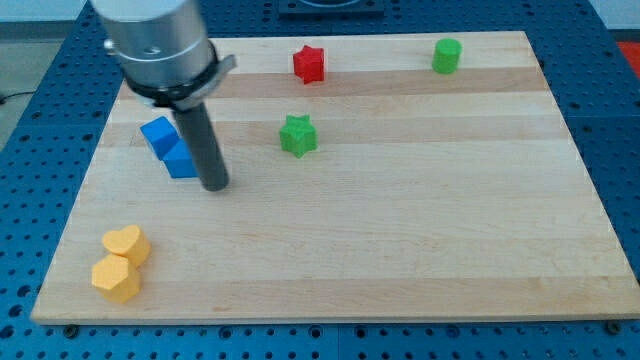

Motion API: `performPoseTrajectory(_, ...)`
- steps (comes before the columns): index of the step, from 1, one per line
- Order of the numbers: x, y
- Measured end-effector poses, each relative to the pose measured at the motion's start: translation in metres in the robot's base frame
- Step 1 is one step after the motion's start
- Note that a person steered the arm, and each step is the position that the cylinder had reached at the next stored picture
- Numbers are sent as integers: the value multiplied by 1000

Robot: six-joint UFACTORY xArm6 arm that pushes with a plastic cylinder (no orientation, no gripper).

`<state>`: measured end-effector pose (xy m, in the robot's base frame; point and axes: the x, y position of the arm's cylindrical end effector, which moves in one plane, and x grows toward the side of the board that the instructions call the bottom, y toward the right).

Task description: Push the green star towards the center right

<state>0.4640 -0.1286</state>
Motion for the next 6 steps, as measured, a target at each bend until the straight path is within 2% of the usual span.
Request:
performPoseTrajectory(1, -11, -3)
performPoseTrajectory(3, -62, 18)
performPoseTrajectory(5, -75, 154)
performPoseTrajectory(6, -72, 144)
